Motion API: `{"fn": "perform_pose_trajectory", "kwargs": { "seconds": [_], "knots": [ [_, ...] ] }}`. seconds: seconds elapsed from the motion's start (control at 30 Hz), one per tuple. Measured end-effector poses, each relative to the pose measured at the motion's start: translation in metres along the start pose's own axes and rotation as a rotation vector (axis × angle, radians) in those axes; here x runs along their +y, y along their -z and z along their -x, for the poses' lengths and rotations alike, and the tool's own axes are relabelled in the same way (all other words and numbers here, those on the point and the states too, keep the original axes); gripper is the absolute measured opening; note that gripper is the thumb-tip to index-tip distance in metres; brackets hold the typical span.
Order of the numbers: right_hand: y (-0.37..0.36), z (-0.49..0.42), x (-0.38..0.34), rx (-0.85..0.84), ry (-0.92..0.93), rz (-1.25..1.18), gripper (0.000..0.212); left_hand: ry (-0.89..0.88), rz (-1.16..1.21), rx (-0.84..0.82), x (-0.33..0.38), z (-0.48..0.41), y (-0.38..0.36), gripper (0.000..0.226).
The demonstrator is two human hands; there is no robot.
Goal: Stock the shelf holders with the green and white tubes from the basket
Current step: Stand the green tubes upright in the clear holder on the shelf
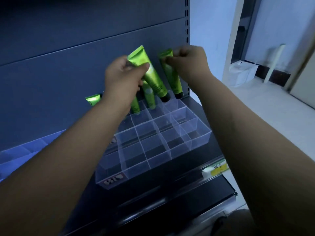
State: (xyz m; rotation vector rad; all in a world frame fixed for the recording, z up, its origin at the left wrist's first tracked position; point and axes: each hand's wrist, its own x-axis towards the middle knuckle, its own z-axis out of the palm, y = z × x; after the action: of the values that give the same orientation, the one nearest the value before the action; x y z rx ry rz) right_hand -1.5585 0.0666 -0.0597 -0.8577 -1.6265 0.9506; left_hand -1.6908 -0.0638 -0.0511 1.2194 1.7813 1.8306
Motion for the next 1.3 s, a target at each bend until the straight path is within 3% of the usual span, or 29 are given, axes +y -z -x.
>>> {"fn": "perform_pose_trajectory", "kwargs": {
  "seconds": [0.13,0.27,0.37,0.57,0.87,1.3],
  "knots": [
    [0.005,-0.028,0.017,0.048,0.045,0.049,0.041,-0.105,-0.066,-0.034,0.006,-0.025,-0.019,0.019],
    [0.001,-0.039,0.028,0.059,0.019,-0.048,0.041,-0.100,-0.181,-0.129,0.001,-0.047,-0.029,0.026],
    [0.000,-0.046,0.034,0.072,-0.008,-0.147,0.041,-0.096,-0.202,-0.157,0.001,-0.056,-0.035,0.019],
    [0.006,-0.054,0.029,0.153,0.020,-0.162,0.030,-0.159,-0.385,-0.208,0.002,-0.073,-0.050,0.020],
    [0.015,-0.055,0.031,-0.053,0.002,-0.185,0.030,-0.178,-0.672,-0.178,-0.015,-0.101,-0.071,0.019],
    [0.005,-0.047,0.055,-0.206,-0.038,-0.088,0.022,-0.285,-1.044,-0.147,-0.030,-0.112,-0.080,0.013]
  ]
}}
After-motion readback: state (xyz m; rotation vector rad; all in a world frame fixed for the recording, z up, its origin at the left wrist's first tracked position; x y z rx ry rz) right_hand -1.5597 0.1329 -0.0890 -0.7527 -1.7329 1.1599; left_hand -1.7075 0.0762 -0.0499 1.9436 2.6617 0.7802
